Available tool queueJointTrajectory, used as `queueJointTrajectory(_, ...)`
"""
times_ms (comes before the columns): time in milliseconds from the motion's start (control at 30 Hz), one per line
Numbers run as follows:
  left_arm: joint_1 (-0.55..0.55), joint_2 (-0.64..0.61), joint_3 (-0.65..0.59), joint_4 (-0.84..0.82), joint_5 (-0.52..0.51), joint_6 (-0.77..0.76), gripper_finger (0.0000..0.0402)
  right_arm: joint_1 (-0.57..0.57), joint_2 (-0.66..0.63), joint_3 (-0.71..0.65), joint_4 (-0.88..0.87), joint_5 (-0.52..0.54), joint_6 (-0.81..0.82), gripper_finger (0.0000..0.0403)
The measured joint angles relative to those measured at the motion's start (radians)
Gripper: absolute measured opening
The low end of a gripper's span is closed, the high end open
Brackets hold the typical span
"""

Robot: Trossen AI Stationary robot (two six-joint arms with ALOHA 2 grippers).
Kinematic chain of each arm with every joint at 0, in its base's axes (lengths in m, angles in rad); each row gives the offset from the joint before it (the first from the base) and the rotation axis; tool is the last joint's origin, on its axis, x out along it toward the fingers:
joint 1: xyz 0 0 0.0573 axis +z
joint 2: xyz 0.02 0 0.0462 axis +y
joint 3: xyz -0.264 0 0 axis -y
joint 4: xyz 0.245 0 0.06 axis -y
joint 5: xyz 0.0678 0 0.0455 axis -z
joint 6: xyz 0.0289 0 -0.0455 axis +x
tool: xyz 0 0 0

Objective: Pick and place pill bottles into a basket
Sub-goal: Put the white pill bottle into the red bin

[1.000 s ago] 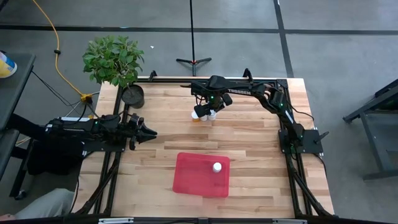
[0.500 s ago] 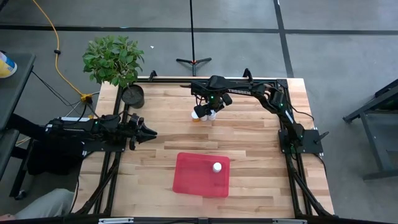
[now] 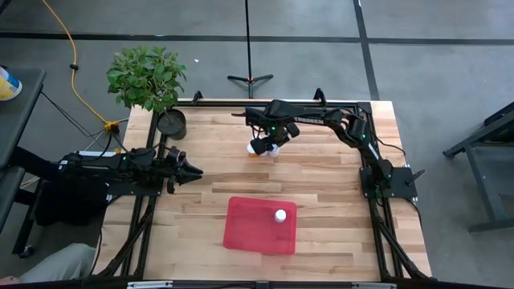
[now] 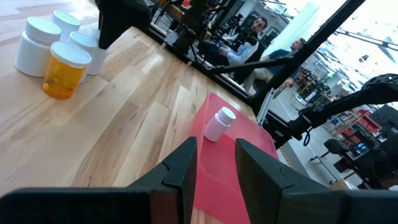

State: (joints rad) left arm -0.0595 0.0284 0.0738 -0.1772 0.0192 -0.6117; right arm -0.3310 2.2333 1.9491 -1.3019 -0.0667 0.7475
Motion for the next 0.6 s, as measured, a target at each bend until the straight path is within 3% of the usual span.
queueJointTrajectory(267,0.000,0.000,0.000,0.000,0.000,0.000,0.0145,0.005,0.000,0.017,-0.042,0.021,-0.004,0.0141)
queueJointTrajectory(600,0.000,0.000,0.000,0.000,0.002,0.000,0.0145,0.022,0.000,0.188,-0.148,0.079,-0.027,0.0141)
